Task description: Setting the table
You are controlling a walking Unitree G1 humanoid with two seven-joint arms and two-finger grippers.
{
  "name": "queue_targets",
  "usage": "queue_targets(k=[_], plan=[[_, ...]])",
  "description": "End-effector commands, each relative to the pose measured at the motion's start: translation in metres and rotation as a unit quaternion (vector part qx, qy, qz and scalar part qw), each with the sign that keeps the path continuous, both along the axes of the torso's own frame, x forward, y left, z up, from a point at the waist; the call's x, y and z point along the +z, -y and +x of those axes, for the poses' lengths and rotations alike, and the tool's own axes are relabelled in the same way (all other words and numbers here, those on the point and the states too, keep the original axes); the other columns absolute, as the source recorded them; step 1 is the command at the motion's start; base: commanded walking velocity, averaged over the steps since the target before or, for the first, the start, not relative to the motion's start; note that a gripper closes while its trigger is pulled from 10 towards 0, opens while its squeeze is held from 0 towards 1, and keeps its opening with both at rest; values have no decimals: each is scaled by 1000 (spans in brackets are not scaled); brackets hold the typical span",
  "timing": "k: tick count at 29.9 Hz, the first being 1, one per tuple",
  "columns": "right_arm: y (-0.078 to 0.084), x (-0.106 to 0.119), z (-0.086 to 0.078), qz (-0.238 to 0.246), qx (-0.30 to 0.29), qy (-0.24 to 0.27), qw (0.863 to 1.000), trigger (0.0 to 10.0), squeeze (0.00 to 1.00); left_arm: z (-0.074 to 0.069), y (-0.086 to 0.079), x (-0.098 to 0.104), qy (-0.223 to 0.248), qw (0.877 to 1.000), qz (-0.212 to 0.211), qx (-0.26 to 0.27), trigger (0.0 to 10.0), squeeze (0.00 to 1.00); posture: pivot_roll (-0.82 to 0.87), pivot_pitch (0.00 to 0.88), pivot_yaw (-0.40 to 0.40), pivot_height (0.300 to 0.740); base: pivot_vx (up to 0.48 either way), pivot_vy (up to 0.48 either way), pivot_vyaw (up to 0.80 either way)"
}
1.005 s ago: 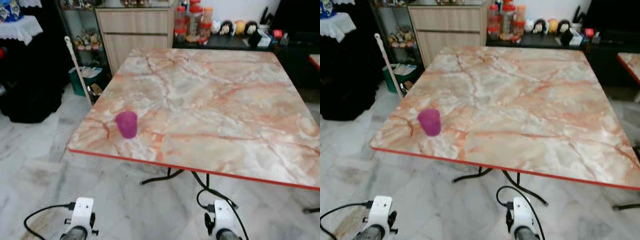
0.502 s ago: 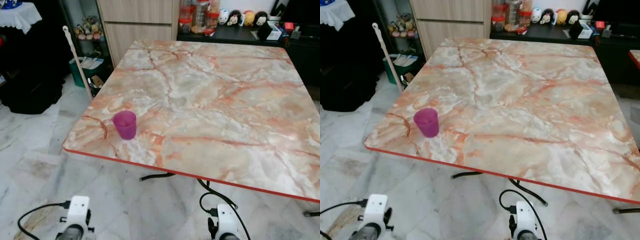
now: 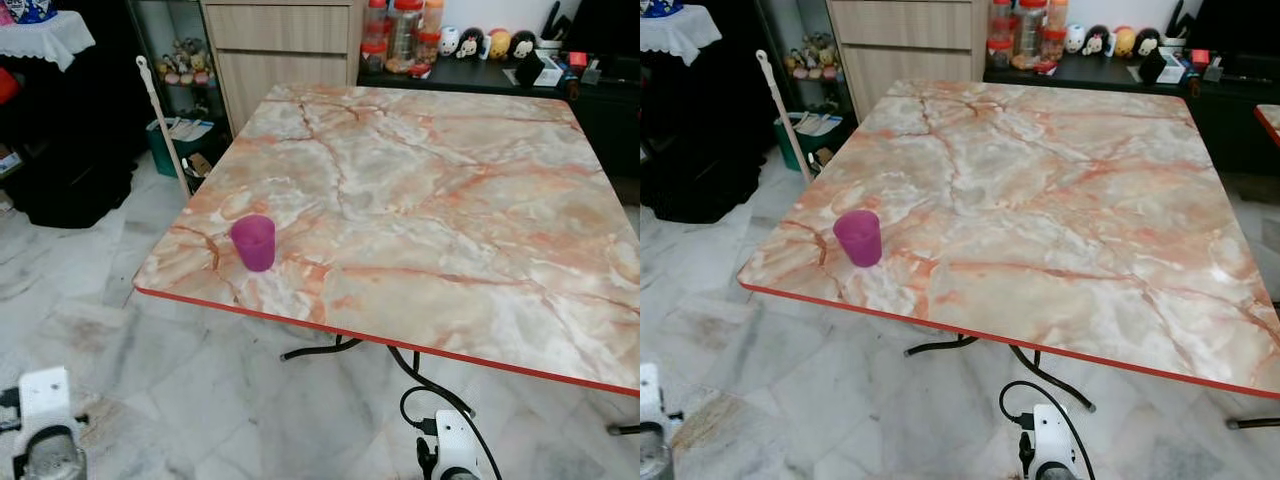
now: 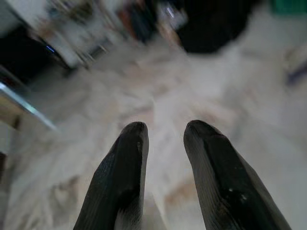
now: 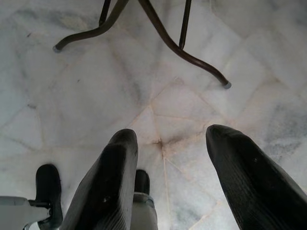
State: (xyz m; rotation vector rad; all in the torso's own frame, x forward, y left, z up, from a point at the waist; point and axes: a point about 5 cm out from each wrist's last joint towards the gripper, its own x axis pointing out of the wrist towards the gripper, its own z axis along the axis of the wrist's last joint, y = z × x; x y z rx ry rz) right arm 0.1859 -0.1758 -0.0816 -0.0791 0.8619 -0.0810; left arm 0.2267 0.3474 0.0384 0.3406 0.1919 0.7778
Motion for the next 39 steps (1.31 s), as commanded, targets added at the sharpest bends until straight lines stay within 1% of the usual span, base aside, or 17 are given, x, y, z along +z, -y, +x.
queue_targets(k=[1,2,3,6,8,10,12,15,17,18,20,24,25,26,30,37,39], plan=[[-1,0,1,1,0,-5,1000,10000,0,14,-5,24,49,998,30,-2,10000,0,106,108,20,740,0,0,0],[-1,0,1,1,0,-5,1000,10000,0,22,-4,33,66,997,36,-18,10000,0,105,108,20,740,0,0,0],[-1,0,1,0,-1,-5,1000,10000,0,42,5,53,102,992,43,-67,10000,0,105,105,20,740,0,0,0],[-1,0,1,1,-2,-4,1000,10000,0,54,12,66,123,987,47,-96,10000,0,105,105,20,740,0,0,0],[-1,0,1,0,-3,-4,1000,10000,0,82,40,94,164,967,50,-190,10000,0,99,103,24,740,0,0,0],[-1,0,2,0,-4,-4,1000,10000,0,98,61,112,186,949,57,-250,10000,0,94,102,27,740,0,0,0],[-1,0,2,1,-6,-3,1000,10000,0,110,82,123,202,934,35,-292,10000,0,84,99,30,740,0,0,0],[-1,0,1,1,-8,-3,1000,10000,0,120,101,130,204,918,2,-339,10000,0,80,95,34,740,0,0,0],[-1,0,0,1,-9,-4,1000,10000,0,127,116,139,231,900,-57,-365,10000,0,74,87,35,740,0,0,0],[-1,0,0,1,-9,-4,1000,10000,0,127,116,139,231,900,-57,-365,10000,0,74,87,35,740,0,0,0],[0,-1,-1,1,-10,-6,1000,10000,0,132,124,150,249,886,-96,-378,10000,0,71,79,37,740,0,0,0],[-1,-1,-1,1,-10,-6,1000,10000,0,137,133,156,229,883,-90,-399,10000,0,71,68,40,740,0,0,0],[-1,-1,-1,1,-9,-6,1000,10000,0,139,137,159,225,877,-96,-413,10000,792,72,61,42,740,0,0,0],[-1,-1,-1,2,-9,-6,1000,10000,0,139,139,160,222,875,-100,-419,10000,1000,72,61,42,740,0,0,0],[-3,-1,0,3,-9,-5,1000,10000,0,143,147,162,197,866,-111,-445,10000,1000,68,51,47,740,0,0,0],[-6,-1,0,6,-8,-5,1000,10000,0,150,168,154,108,866,-95,-479,10000,1000,69,33,58,740,0,0,0],[-6,-1,0,6,-8,-5,1000,10000,0,150,168,154,108,866,-95,-479,10000,1000,69,33,58,740,0,0,0]])
